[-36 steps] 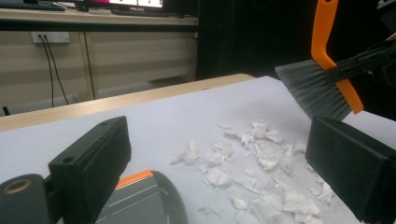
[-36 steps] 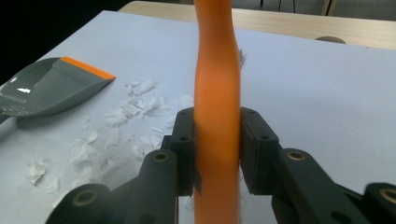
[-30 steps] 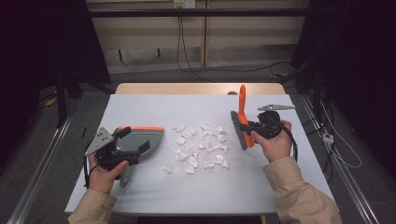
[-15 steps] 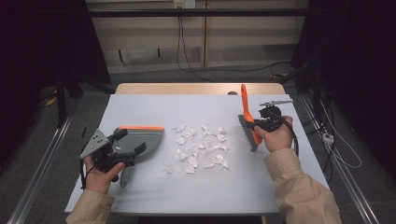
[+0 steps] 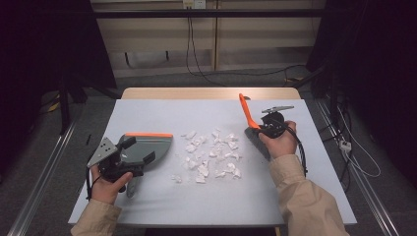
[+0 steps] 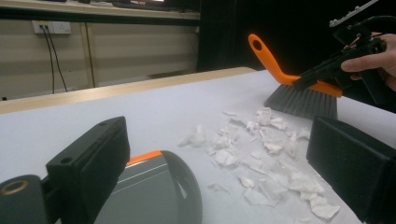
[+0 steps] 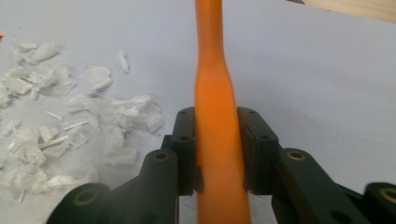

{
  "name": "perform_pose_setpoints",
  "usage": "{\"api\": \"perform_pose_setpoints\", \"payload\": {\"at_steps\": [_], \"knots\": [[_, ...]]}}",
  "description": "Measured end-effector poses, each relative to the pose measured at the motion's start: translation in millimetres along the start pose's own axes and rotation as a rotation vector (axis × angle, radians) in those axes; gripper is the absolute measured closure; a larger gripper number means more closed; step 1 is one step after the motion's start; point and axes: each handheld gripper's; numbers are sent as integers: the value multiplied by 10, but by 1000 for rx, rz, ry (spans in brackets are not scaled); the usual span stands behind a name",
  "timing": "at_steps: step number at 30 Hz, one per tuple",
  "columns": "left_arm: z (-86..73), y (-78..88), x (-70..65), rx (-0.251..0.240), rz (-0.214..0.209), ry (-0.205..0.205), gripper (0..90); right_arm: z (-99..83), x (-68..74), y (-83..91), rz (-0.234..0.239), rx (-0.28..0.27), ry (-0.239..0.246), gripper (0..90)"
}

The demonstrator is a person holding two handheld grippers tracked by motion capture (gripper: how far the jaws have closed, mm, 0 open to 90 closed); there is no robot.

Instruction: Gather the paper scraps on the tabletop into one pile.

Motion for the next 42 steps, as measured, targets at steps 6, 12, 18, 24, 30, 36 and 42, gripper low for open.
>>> {"api": "perform_pose_setpoints", "payload": {"at_steps": [6,12,18,24,30,36,42], "knots": [[-7,1,1,2,2,1,57,-58,-20,98,8,-3,3,623],[-10,-14,-14,9,1,-4,57,-157,-47,177,-22,2,41,624],[-11,-33,-18,13,7,-5,58,-202,-85,113,-18,-43,22,712],[-14,-27,-3,14,8,-3,58,-151,-85,61,9,-84,34,716],[-14,-21,16,4,7,6,57,40,-35,-61,86,-150,87,716],[-26,-29,50,9,14,14,58,215,18,-251,122,-170,98,715],[-39,-27,78,11,22,22,58,295,91,-415,139,-135,148,715]]}}
Point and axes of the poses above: each handheld gripper's, and its own axes: y roughly backward along the jaws, z roughly out of its top, x roughly to its left, and after that the axes turned 5 degrees about -y, right-handed
